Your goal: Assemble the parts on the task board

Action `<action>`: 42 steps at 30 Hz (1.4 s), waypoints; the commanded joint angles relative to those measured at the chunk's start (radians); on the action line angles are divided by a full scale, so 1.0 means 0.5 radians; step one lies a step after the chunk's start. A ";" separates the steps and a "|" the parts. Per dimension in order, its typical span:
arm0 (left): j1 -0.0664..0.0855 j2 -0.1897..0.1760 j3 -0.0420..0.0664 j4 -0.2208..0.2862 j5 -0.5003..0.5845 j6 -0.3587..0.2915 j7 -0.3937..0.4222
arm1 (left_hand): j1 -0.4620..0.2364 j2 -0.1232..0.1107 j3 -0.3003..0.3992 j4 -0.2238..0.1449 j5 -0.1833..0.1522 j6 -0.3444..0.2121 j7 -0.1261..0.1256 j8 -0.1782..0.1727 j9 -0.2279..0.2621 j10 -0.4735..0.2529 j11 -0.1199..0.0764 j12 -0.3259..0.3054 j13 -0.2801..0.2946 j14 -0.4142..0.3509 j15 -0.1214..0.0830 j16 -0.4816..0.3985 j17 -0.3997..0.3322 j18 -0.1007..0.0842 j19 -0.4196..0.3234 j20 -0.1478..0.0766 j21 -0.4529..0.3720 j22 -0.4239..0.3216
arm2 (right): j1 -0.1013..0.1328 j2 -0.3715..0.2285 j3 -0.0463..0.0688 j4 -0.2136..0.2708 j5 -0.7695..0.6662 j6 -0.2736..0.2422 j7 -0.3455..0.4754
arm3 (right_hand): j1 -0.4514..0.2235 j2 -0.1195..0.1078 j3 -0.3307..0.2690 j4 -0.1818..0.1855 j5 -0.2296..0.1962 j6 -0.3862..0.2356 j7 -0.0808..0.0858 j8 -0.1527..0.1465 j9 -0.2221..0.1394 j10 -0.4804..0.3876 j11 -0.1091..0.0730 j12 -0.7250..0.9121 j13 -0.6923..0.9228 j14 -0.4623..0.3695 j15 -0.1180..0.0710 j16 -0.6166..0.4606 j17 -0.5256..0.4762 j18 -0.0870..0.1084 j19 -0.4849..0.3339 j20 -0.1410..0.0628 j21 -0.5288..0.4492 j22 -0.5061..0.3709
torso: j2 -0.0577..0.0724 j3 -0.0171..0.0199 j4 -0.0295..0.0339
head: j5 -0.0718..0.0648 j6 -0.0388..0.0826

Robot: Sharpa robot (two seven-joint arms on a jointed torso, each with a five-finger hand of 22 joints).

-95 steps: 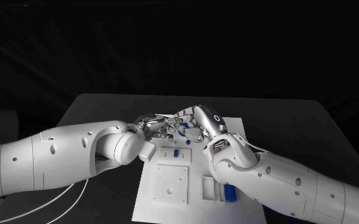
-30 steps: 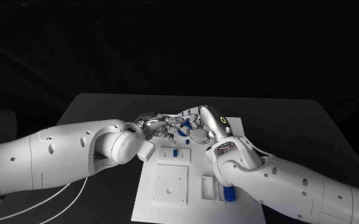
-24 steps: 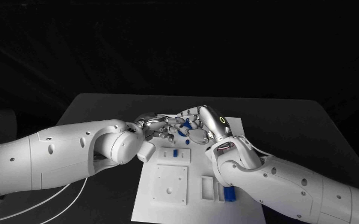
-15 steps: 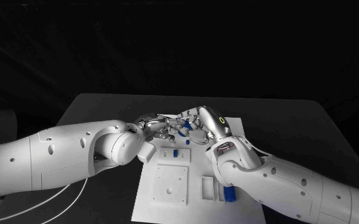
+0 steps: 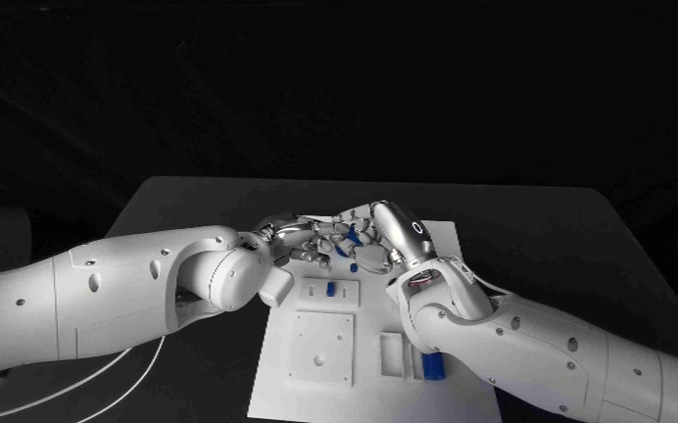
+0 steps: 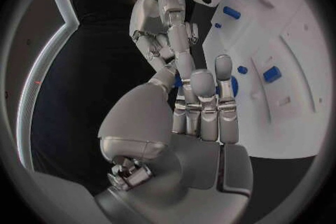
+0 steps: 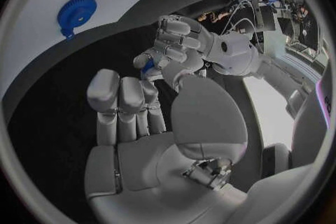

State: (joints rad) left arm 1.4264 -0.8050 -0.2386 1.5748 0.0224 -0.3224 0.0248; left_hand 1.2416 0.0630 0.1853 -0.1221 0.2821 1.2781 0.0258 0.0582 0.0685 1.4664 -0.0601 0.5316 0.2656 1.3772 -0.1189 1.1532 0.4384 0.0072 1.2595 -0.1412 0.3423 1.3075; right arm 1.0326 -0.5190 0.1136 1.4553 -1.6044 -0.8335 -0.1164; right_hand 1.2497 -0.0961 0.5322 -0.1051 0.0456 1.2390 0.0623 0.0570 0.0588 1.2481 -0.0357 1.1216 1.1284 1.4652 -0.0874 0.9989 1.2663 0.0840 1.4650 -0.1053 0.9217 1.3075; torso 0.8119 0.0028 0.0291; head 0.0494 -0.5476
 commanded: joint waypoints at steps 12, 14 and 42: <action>-0.005 -0.002 -0.005 0.019 -0.023 0.108 -0.032 | -0.008 0.004 -0.018 0.006 0.000 0.021 -0.012 0.011 0.002 0.093 0.004 -0.018 -0.011 -0.011 -0.011 -0.008 -0.007 -0.014 -0.021 0.002 -0.001 0.036 | 0.002 -0.017 0.008 -0.018 -0.042 -0.059 -0.005 | -0.004 0.063 0.009 -0.031 0.005 0.050 -0.020 0.013 0.012 0.043 0.000 0.026 0.055 0.008 -0.011 0.017 0.023 -0.029 0.045 -0.019 0.051 0.234 | 0.000 0.0003 -0.002 | -0.005 -0.002; -0.005 -0.003 -0.005 0.020 -0.026 0.122 -0.040 | -0.023 -0.011 -0.042 0.019 -0.018 0.014 -0.015 0.011 0.001 0.092 0.002 -0.027 -0.014 -0.014 -0.011 -0.011 -0.009 -0.014 -0.026 0.003 0.001 0.036 | 0.002 -0.018 0.008 -0.021 -0.044 -0.055 -0.008 | -0.004 0.063 0.009 -0.033 0.005 0.052 -0.021 0.013 0.012 0.047 -0.001 0.029 0.061 0.008 -0.012 0.019 0.025 -0.030 0.044 -0.019 0.055 0.235 | 0.000 0.0001 -0.001 | -0.005 -0.002; -0.008 -0.025 -0.005 0.021 -0.042 0.125 -0.095 | -0.186 -0.163 -0.551 0.440 -0.352 -0.147 0.039 0.011 -0.001 0.077 0.019 -0.157 0.013 -0.037 0.019 -0.015 -0.036 -0.007 -0.054 0.027 0.015 0.010 | -0.001 -0.052 0.008 0.003 -0.025 0.015 0.031 | -0.007 0.062 0.014 -0.047 0.005 0.062 -0.022 0.014 0.013 0.059 -0.002 0.030 0.088 0.008 -0.013 0.008 0.027 -0.030 0.039 -0.020 0.056 0.234 | -0.001 -0.0016 -0.002 | -0.003 -0.015</action>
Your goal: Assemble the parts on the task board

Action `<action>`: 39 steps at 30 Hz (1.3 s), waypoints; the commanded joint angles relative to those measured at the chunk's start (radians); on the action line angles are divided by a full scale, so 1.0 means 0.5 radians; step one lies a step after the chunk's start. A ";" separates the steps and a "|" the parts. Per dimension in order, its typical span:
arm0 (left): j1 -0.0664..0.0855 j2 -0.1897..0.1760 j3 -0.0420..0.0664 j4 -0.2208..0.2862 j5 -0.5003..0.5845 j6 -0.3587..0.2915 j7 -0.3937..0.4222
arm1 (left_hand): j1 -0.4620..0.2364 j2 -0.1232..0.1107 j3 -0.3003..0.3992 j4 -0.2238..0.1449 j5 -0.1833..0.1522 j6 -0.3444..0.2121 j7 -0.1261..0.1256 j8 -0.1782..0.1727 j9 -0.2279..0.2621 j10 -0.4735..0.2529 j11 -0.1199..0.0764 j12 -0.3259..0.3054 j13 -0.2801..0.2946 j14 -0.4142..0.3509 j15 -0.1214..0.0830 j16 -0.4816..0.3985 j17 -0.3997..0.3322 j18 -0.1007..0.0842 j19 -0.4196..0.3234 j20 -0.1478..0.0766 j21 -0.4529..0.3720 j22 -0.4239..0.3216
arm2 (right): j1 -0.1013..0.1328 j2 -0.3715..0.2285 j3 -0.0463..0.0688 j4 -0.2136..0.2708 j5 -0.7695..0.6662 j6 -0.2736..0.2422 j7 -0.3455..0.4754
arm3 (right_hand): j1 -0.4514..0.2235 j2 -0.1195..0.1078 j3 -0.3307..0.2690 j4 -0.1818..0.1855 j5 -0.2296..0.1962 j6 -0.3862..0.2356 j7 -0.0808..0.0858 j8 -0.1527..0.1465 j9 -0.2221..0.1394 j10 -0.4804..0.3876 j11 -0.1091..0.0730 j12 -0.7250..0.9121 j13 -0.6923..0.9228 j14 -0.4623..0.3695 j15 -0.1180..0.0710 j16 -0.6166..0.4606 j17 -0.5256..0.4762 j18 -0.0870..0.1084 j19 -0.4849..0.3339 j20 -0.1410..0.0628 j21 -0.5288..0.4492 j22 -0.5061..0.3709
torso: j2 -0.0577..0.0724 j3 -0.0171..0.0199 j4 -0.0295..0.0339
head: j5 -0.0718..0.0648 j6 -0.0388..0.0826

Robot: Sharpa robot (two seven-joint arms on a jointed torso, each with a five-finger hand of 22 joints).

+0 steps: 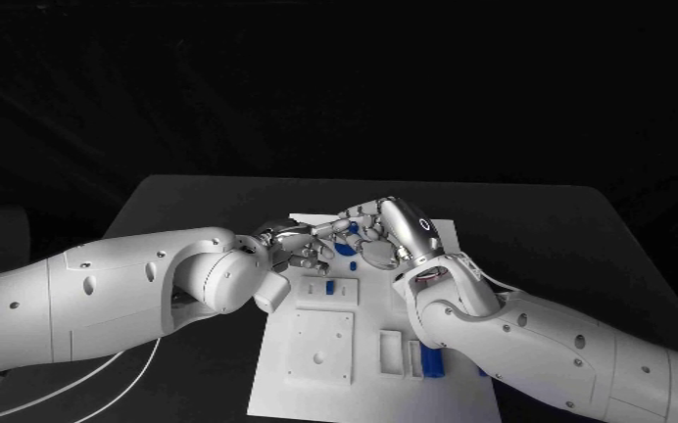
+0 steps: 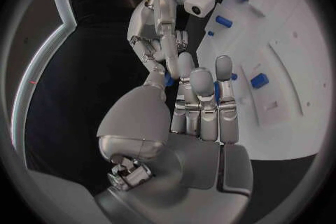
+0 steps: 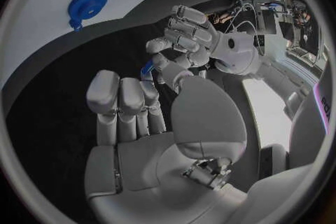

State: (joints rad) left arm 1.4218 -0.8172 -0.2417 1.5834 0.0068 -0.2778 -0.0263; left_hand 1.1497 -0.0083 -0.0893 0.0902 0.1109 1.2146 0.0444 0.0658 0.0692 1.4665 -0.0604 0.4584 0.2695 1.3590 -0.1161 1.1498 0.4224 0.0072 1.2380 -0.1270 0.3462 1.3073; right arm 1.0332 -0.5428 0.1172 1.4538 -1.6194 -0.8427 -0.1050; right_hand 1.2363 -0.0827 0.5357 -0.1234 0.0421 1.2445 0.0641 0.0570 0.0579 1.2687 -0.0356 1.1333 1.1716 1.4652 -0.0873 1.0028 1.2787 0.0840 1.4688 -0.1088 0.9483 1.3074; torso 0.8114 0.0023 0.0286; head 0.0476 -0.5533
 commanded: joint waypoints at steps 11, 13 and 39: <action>0.001 -0.015 0.002 -0.012 -0.007 0.031 0.047 | -0.031 -0.091 0.016 0.057 0.013 -0.049 0.011 -0.003 -0.001 0.073 0.028 -0.040 0.009 -0.004 0.019 -0.011 -0.010 -0.003 -0.014 0.004 0.007 0.004 | -0.019 -0.042 0.001 0.047 0.041 0.082 0.039 | 0.017 0.037 0.005 -0.014 0.012 0.049 -0.025 0.014 0.015 0.017 -0.001 0.001 0.007 0.008 -0.012 -0.003 0.003 -0.030 0.031 -0.013 0.005 0.234 | -0.001 0.0004 -0.001 | 0.000 -0.010; 0.001 -0.018 0.002 -0.014 -0.006 0.036 0.054 | -0.045 -0.116 0.038 0.063 0.017 -0.054 0.012 -0.003 -0.001 0.074 0.030 -0.052 0.005 -0.006 0.021 -0.010 -0.010 -0.002 -0.016 0.005 0.007 0.003 | -0.022 -0.048 0.001 0.055 0.045 0.089 0.043 | 0.017 0.037 0.005 -0.014 0.012 0.049 -0.025 0.014 0.015 0.017 -0.001 0.001 0.007 0.008 -0.012 -0.003 0.003 -0.030 0.031 -0.013 0.005 0.234 | 0.000 0.0002 -0.001 | 0.001 -0.010; 0.001 -0.025 0.002 -0.027 -0.046 0.074 0.042 | 0.222 0.148 -0.005 -0.224 0.357 0.022 -0.016 -0.004 -0.001 0.069 0.015 -0.087 -0.001 -0.016 0.008 -0.001 -0.010 -0.013 -0.027 -0.006 0.015 0.008 | -0.035 -0.068 0.001 0.088 0.059 0.131 0.069 | 0.016 0.040 0.002 -0.018 0.012 0.048 -0.025 0.013 0.015 0.018 -0.001 -0.001 0.013 0.007 -0.012 -0.006 0.004 -0.030 0.029 -0.012 0.002 0.233 | 0.000 -0.0012 0.000 | -0.004 -0.014</action>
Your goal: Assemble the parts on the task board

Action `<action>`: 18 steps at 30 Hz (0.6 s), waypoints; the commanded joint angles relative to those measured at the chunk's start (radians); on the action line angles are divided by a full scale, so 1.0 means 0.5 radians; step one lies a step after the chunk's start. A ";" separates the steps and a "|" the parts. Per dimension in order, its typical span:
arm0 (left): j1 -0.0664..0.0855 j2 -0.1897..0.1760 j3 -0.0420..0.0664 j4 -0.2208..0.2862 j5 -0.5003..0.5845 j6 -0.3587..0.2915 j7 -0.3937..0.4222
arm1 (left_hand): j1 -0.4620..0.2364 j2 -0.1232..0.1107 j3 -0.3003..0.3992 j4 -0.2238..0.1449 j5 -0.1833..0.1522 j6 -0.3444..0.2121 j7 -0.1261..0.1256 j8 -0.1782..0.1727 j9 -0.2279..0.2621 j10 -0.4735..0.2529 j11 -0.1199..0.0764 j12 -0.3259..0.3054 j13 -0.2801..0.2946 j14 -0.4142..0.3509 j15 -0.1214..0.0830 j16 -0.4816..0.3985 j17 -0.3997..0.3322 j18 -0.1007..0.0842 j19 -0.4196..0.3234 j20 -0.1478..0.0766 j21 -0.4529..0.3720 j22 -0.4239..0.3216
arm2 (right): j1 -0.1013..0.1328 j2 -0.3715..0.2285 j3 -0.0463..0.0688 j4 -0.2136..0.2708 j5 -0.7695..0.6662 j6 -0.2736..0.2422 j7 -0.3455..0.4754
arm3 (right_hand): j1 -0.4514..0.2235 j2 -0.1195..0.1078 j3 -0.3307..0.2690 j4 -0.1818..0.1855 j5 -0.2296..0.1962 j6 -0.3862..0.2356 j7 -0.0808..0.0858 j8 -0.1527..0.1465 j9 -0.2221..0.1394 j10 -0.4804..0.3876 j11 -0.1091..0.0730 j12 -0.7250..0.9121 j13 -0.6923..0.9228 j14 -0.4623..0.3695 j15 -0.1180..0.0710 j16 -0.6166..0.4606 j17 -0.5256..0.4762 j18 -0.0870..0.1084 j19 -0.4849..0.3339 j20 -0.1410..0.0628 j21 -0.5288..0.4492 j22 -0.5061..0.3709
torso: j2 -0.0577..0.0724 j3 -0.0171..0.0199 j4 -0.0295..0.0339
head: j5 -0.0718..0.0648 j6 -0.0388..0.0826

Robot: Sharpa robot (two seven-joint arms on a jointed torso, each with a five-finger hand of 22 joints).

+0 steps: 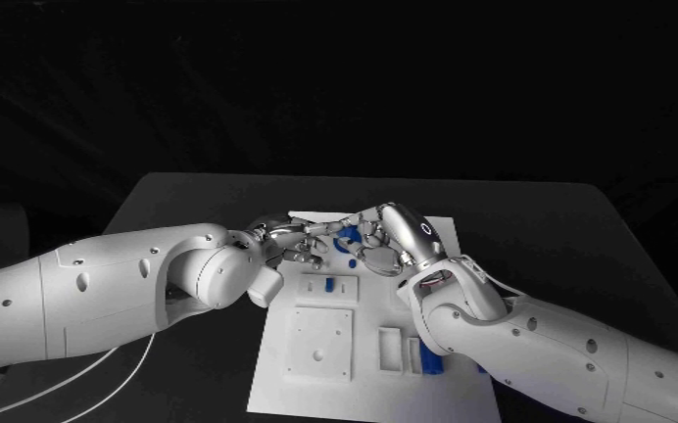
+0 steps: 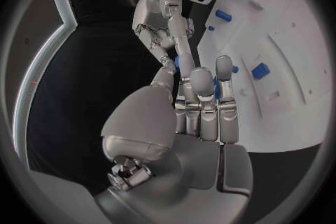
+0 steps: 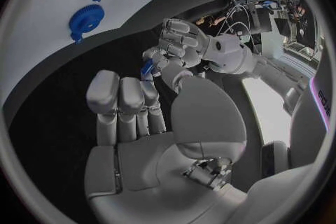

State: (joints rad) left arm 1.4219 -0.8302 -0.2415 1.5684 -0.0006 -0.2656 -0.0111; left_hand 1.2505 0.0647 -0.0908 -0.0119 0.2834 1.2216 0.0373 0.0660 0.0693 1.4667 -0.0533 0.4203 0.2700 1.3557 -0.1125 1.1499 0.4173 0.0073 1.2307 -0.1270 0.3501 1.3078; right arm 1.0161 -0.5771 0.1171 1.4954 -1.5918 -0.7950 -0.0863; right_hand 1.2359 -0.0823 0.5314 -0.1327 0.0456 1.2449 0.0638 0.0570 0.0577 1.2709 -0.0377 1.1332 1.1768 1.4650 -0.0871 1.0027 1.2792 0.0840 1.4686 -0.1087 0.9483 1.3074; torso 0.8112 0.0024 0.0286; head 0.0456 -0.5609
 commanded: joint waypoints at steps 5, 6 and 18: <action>0.001 0.001 0.001 0.003 -0.042 0.056 0.007 | 0.033 0.017 -0.014 -0.047 0.011 0.020 -0.006 -0.004 -0.001 0.069 0.000 -0.014 -0.003 -0.009 0.000 0.001 0.001 -0.014 -0.014 -0.007 0.009 0.009 | -0.001 0.002 0.001 0.004 0.006 0.048 0.036 | 0.015 0.044 0.007 -0.004 0.005 0.046 -0.024 0.014 0.015 0.014 0.004 -0.005 0.010 0.006 -0.012 -0.012 0.003 -0.030 0.028 -0.012 0.001 0.233 | 0.000 -0.0024 0.000 | -0.001 -0.002; 0.001 0.002 0.001 0.004 -0.045 0.058 0.005 | 0.033 0.019 -0.018 -0.051 0.007 0.026 -0.007 -0.005 -0.001 0.071 -0.001 -0.013 -0.002 -0.009 -0.001 0.002 0.001 -0.015 -0.014 -0.008 0.010 0.009 | -0.001 0.002 0.001 0.004 0.007 0.050 0.037 | 0.015 0.044 0.007 -0.004 0.005 0.046 -0.024 0.014 0.015 0.014 0.004 -0.005 0.010 0.006 -0.012 -0.012 0.003 -0.030 0.028 -0.012 0.001 0.233 | 0.000 -0.0024 0.000 | -0.001 -0.002; 0.001 0.001 0.001 0.005 -0.064 0.068 -0.006 | 0.026 -0.003 -0.048 -0.066 -0.013 0.031 -0.007 -0.004 -0.001 0.069 -0.001 -0.018 -0.004 -0.009 -0.001 0.005 0.001 -0.014 -0.013 -0.008 0.012 0.010 | -0.001 0.004 0.001 0.001 0.008 0.074 0.045 | 0.014 0.047 0.003 -0.006 0.005 0.045 -0.023 0.014 0.015 0.015 0.004 -0.005 0.015 0.006 -0.012 -0.012 0.004 -0.030 0.027 -0.012 0.001 0.233 | 0.001 -0.0013 -0.001 | -0.004 -0.007</action>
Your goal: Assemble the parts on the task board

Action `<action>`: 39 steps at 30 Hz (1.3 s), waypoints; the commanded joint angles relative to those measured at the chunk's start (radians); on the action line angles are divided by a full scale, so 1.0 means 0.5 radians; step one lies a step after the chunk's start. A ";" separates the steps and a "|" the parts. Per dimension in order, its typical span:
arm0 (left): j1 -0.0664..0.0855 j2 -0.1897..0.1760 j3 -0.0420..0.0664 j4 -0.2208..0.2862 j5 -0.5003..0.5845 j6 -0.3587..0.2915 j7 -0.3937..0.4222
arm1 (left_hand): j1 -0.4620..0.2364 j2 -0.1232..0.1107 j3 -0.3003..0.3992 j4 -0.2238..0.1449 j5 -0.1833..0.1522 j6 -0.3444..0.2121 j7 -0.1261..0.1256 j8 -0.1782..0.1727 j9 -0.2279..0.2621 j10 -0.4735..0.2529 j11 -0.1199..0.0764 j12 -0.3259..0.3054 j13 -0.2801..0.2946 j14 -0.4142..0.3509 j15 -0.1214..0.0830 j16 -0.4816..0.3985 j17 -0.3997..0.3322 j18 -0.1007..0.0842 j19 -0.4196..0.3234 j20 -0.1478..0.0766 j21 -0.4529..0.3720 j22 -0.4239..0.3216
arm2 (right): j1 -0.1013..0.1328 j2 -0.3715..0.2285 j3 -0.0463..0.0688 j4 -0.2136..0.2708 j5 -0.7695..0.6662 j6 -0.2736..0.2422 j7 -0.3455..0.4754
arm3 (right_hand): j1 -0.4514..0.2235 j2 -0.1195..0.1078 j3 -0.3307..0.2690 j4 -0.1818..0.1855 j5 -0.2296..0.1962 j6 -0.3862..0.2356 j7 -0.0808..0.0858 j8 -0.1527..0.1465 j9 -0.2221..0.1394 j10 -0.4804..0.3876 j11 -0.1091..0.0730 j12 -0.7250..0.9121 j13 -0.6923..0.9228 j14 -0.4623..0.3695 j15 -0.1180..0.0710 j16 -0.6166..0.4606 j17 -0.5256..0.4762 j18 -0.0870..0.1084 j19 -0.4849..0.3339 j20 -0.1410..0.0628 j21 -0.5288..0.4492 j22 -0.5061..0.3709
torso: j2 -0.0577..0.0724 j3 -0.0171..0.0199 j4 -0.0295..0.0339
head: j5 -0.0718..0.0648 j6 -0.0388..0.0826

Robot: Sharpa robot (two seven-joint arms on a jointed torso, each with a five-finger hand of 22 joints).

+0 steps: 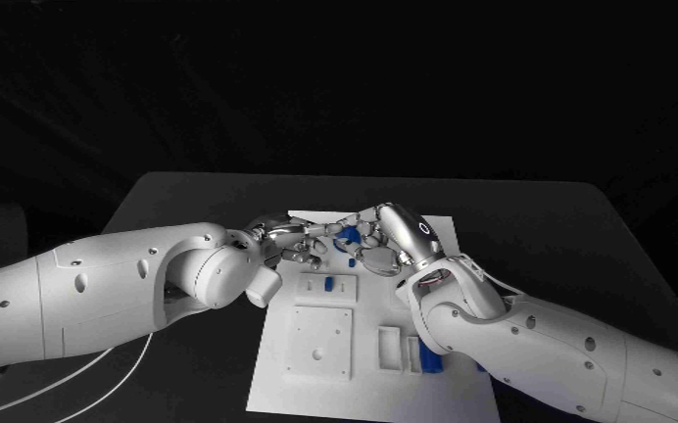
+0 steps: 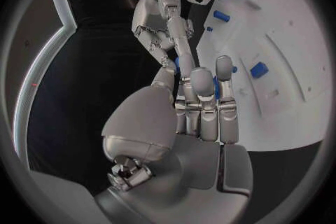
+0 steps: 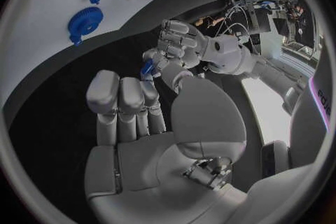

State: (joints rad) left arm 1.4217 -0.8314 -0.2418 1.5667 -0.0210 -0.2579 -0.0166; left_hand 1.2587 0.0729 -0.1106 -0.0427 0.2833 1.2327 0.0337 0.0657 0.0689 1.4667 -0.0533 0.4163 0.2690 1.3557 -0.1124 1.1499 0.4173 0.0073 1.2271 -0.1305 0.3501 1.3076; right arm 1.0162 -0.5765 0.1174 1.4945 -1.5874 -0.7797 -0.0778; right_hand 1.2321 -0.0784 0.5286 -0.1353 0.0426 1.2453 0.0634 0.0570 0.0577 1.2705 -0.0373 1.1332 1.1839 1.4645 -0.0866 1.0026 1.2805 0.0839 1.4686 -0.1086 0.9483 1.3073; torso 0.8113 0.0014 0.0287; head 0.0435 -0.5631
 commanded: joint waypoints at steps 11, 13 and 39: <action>0.001 0.001 0.002 0.010 -0.041 0.072 -0.008 | 0.005 -0.058 -0.040 -0.016 0.012 0.002 0.005 -0.004 -0.001 0.065 -0.002 -0.020 -0.005 -0.012 0.000 0.004 0.000 -0.013 -0.006 0.000 0.011 0.008 | -0.002 0.002 0.000 -0.002 0.000 0.055 0.034 | 0.022 0.039 0.009 -0.001 0.011 0.044 -0.023 0.014 0.015 0.016 0.003 -0.005 0.001 0.007 -0.013 -0.012 0.002 -0.030 0.027 -0.012 0.001 0.233 | 0.000 0.0018 0.000 | -0.006 -0.005; 0.001 0.001 0.002 0.009 -0.045 0.075 -0.009 | 0.011 -0.055 -0.038 -0.021 0.021 0.007 0.003 -0.002 0.000 0.065 -0.002 -0.022 -0.005 -0.012 0.000 0.005 0.000 -0.013 -0.007 0.000 0.011 0.008 | -0.002 0.002 0.000 -0.002 0.000 0.056 0.035 | 0.022 0.039 0.009 -0.001 0.011 0.044 -0.023 0.014 0.015 0.016 0.003 -0.005 0.001 0.007 -0.013 -0.012 0.002 -0.030 0.027 -0.012 0.001 0.233 | 0.000 0.0018 0.000 | -0.006 -0.007; 0.001 -0.001 0.002 -0.003 -0.082 0.084 0.008 | 0.135 0.052 0.334 -0.216 -0.040 0.110 -0.024 0.001 0.123 0.081 -0.004 -0.008 -0.029 -0.016 -0.012 0.030 0.015 -0.010 -0.024 -0.012 0.055 0.031 | -0.002 -0.006 0.000 -0.001 0.011 0.116 0.063 | 0.020 0.046 0.006 -0.008 0.011 0.041 -0.021 0.013 0.015 0.015 0.004 -0.011 0.011 0.003 -0.011 -0.022 0.001 -0.029 0.024 -0.011 -0.007 0.231 | 0.000 0.0008 0.001 | -0.011 -0.014</action>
State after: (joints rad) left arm 1.4220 -0.8339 -0.2416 1.5615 -0.0522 -0.2386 -0.0284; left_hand 1.3356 0.0989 0.0088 -0.1136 0.2652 1.2740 0.0318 0.0610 0.0693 1.4667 -0.0529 0.4062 0.2554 1.3483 -0.1154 1.1611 0.4234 0.0073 1.2200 -0.1377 0.3740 1.3073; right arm 1.0157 -0.5790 0.1171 1.4933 -1.5834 -0.7474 -0.0593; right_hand 1.2336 -0.0799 0.5279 -0.1360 0.0464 1.2454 0.0632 0.0570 0.0577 1.2685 -0.0352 1.1332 1.1888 1.4644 -0.0865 0.9967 1.2802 0.0840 1.4686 -0.1086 0.9483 1.3073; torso 0.8112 0.0019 0.0286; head 0.0377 -0.5699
